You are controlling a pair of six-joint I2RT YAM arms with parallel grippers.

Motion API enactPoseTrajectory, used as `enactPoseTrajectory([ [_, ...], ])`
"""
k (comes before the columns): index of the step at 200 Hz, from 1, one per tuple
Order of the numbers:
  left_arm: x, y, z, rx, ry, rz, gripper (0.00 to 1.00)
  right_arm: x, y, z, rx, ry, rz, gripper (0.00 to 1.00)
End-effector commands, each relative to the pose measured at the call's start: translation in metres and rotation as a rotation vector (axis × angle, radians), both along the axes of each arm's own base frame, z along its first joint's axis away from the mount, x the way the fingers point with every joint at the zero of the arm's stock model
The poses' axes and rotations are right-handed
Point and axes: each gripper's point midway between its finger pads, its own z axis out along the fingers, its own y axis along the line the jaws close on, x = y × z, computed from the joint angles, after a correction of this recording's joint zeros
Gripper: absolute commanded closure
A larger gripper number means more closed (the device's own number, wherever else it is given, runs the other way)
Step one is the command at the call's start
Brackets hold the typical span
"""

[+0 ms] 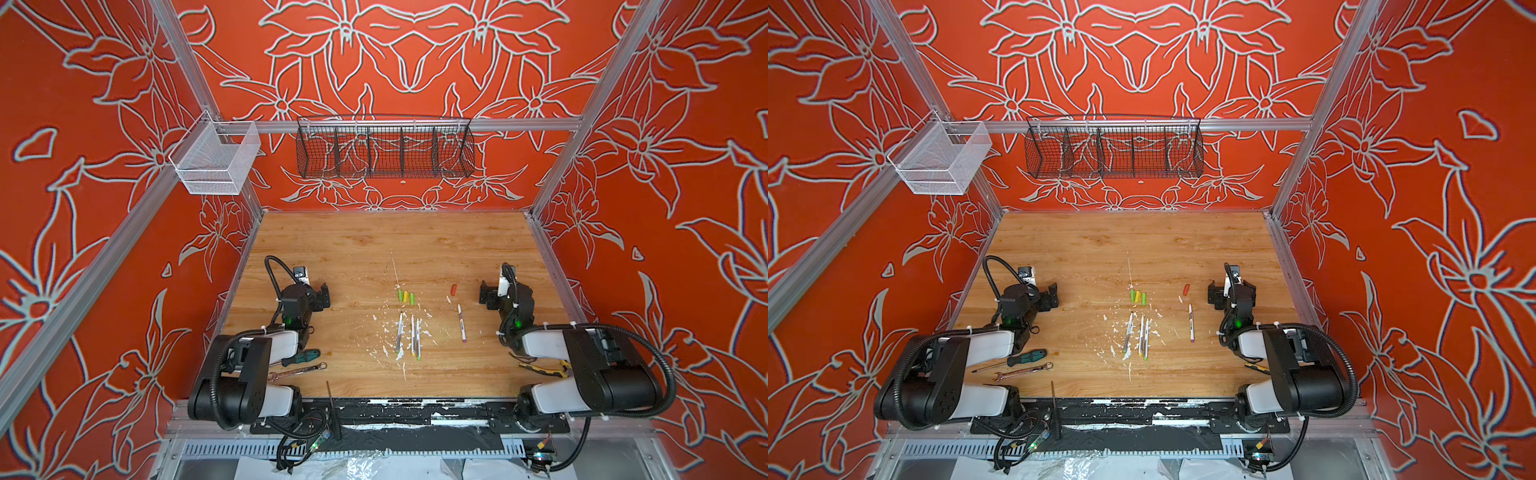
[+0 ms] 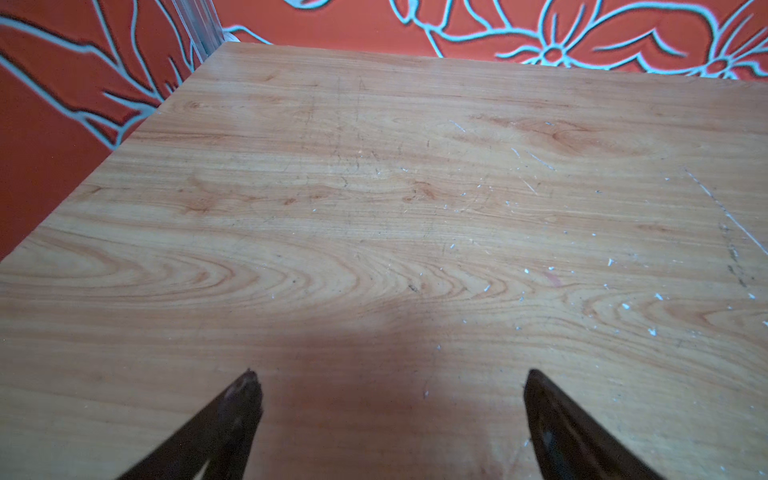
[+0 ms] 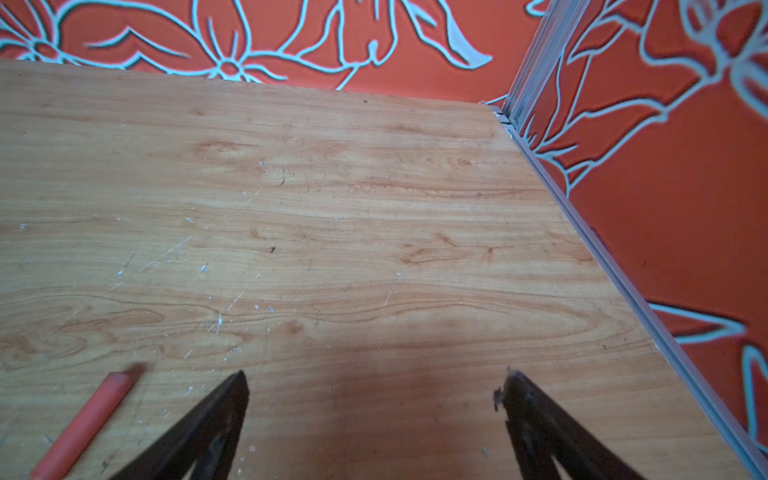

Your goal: Insert the pens into the pen caps

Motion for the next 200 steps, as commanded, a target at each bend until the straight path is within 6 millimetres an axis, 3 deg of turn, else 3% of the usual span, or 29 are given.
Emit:
enactPoseTrajectory([
  [1, 0.007, 0.001, 0.02, 0.011, -0.029, 0.013, 0.03, 0.007, 0.0, 0.009, -0.011, -0.029, -0.007, 0.03],
  [73, 0.004, -0.006, 0.04, 0.14, 0.02, 0.102, 0.03, 0.007, 0.0, 0.009, -0.011, -0.028, -0.007, 0.03],
  [97, 0.006, -0.004, 0.055, 0.146, 0.039, 0.17, 0.03, 0.01, 0.0, 0.009, -0.002, -0.02, -0.004, 0.02],
  [166, -0.004, -0.024, 0.094, 0.141, 0.123, 0.261, 0.03, 0.01, -0.003, 0.008, 0.023, -0.013, 0.006, 0.02],
  [200, -0.014, -0.038, 0.104, 0.077, 0.154, 0.22, 0.03, 0.018, 0.009, 0.032, 0.01, 0.077, 0.074, 0.03],
])
